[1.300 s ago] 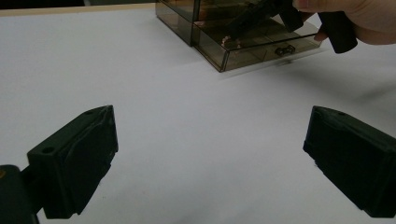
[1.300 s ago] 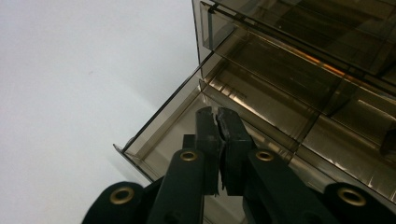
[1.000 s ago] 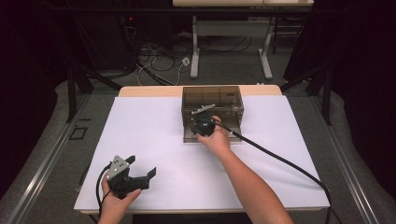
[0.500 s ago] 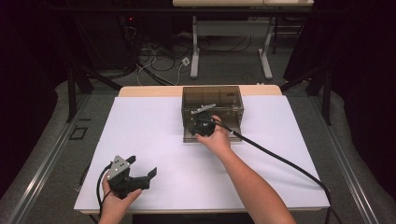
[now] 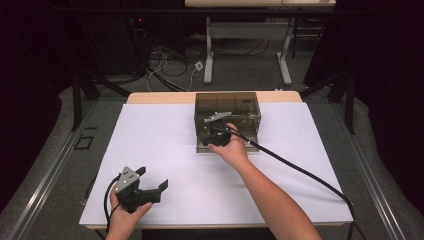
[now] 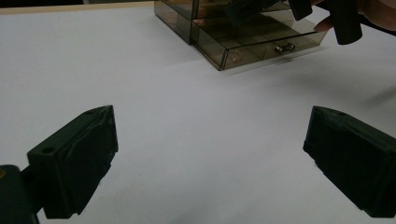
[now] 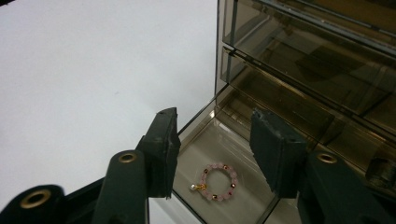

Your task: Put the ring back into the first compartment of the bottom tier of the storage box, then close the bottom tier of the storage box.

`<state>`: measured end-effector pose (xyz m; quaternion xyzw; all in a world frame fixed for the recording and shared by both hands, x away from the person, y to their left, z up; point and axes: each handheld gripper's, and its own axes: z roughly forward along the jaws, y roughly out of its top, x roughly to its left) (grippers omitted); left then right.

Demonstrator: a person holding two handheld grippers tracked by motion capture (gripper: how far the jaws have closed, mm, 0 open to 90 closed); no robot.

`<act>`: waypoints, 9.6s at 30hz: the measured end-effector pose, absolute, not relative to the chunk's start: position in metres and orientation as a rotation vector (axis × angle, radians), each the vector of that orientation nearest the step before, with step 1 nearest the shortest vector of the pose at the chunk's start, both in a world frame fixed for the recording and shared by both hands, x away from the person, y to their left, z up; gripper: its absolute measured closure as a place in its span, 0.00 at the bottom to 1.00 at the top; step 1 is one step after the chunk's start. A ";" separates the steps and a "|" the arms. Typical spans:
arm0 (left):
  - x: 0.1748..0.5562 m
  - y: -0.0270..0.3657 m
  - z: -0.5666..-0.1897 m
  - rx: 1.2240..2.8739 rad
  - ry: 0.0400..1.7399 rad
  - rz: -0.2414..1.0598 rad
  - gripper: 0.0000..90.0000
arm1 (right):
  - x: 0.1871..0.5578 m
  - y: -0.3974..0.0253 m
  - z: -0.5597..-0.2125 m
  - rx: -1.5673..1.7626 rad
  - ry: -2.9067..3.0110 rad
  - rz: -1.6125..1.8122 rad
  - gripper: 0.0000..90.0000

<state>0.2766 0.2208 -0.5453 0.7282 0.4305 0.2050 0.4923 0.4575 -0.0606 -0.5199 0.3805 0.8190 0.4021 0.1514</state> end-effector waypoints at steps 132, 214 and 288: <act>0.273 0.222 -0.546 1.771 1.060 0.514 0.03 | 0.385 -0.169 -0.534 1.156 2.358 1.146 1.00; 0.273 0.222 -0.547 1.772 1.060 0.510 0.03 | 0.428 -0.169 -0.558 1.343 2.292 1.128 1.00; 0.277 0.227 -0.551 1.760 1.087 0.496 0.03 | 0.471 -0.187 -0.567 1.469 2.054 1.072 1.00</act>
